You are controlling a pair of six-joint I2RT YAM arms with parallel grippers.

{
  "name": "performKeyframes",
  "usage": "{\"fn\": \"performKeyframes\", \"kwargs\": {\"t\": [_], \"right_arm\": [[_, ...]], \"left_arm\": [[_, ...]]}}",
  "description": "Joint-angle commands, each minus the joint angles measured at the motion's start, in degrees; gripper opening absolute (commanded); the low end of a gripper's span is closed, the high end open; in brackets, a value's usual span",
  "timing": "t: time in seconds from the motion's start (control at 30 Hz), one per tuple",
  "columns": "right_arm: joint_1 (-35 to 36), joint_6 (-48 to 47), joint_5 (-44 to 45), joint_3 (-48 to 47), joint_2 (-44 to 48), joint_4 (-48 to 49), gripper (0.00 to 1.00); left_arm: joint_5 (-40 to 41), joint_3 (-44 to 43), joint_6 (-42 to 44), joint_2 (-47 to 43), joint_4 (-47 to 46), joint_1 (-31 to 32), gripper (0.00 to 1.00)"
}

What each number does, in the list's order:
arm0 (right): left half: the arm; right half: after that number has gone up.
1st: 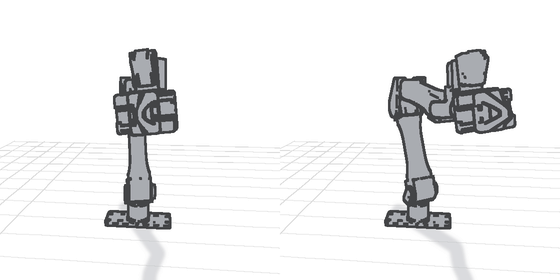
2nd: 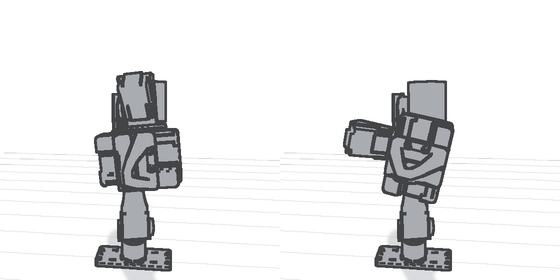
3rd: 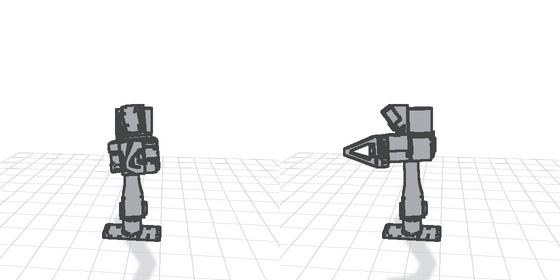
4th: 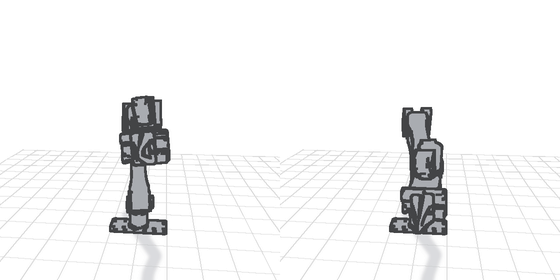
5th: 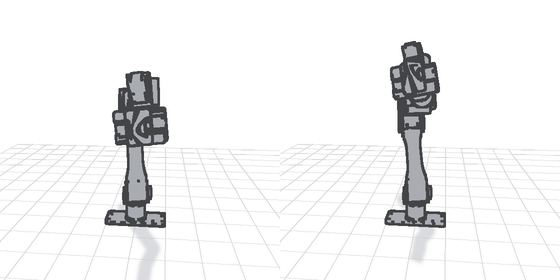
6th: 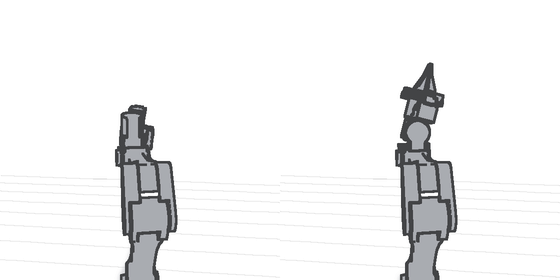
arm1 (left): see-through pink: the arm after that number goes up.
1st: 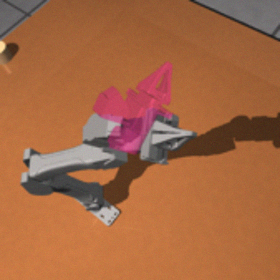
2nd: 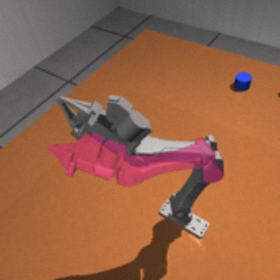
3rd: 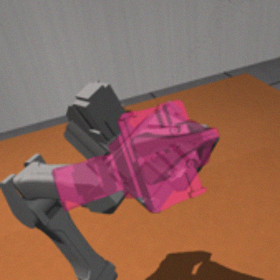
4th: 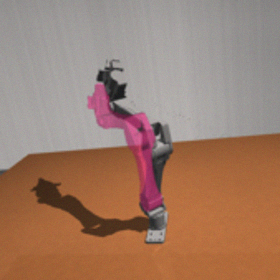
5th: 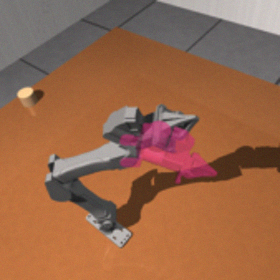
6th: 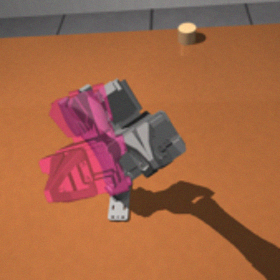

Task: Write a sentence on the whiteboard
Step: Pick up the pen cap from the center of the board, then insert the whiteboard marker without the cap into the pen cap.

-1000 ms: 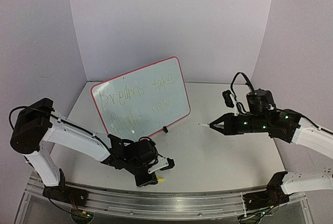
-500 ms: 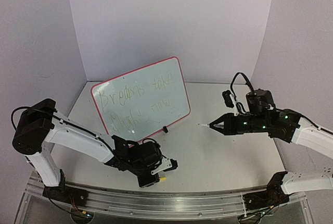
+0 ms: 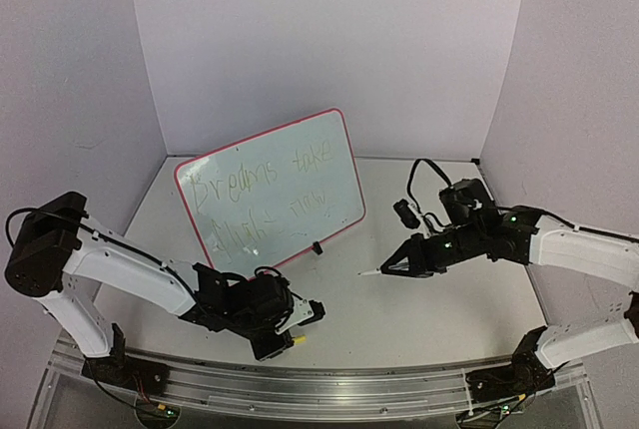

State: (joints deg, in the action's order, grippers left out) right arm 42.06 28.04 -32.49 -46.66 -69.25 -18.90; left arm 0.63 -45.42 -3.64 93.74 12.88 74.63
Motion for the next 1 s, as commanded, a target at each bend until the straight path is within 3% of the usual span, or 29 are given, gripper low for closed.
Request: {"fn": "performKeyframes", "kwargs": {"t": [0.0, 0.27, 0.97], "right_arm": [[0.0, -1.5, -14.3, -2.6, -4.9, 0.3, 0.0], [0.4, -1.8, -24.3, -3.8, -10.7, 0.4, 0.0], [5.4, -3.1, -27.9, -5.9, -19.1, 1.5, 0.0]], "left_arm": [[0.0, 2.3, -2.7, -6.9, -6.3, 0.2, 0.0], [-8.9, 6.4, -7.5, -10.7, -17.1, 0.1, 0.0], [-10.7, 7.3, -7.9, -12.6, -17.9, 0.1, 0.0]]}}
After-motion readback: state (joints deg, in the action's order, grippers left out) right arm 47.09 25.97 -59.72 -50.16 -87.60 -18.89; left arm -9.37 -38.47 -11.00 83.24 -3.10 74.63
